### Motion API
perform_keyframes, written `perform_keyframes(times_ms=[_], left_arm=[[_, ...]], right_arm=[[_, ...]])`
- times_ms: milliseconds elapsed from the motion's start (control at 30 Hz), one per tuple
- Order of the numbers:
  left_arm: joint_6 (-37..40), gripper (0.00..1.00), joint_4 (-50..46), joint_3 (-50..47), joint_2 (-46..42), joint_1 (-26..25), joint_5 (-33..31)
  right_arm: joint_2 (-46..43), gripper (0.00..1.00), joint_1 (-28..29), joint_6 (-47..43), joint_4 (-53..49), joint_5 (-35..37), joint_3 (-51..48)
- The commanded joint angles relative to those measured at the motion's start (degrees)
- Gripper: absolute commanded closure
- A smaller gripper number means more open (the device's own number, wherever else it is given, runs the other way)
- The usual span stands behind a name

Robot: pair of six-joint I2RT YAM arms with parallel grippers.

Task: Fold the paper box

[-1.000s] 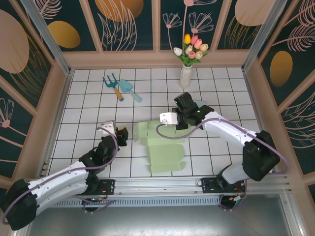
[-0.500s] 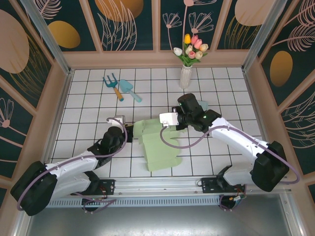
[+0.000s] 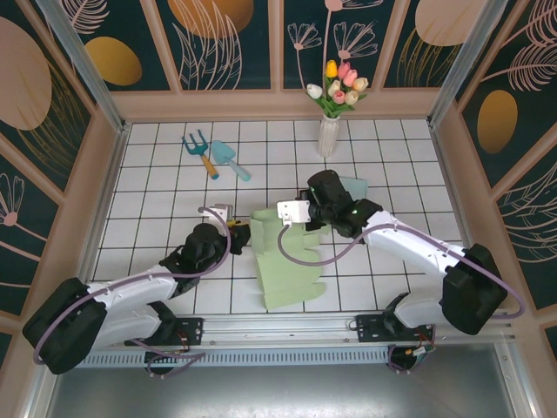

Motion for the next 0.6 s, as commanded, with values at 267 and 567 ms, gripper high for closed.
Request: perform_keyframes(times_ms=[267,567], left_arm=[[-5.0,0.6,-4.8,-11.1,-20.8,-0.4,-11.4],[-3.8,0.6,0.9,-13.0,-18.4,-0.4,-6.7]], right_arm=[[-9.2,1.0,3.1,-10.2,23.2,11.1,-14.6],[-7.7,1.0,3.6,-11.8,23.2,9.3,-16.9]])
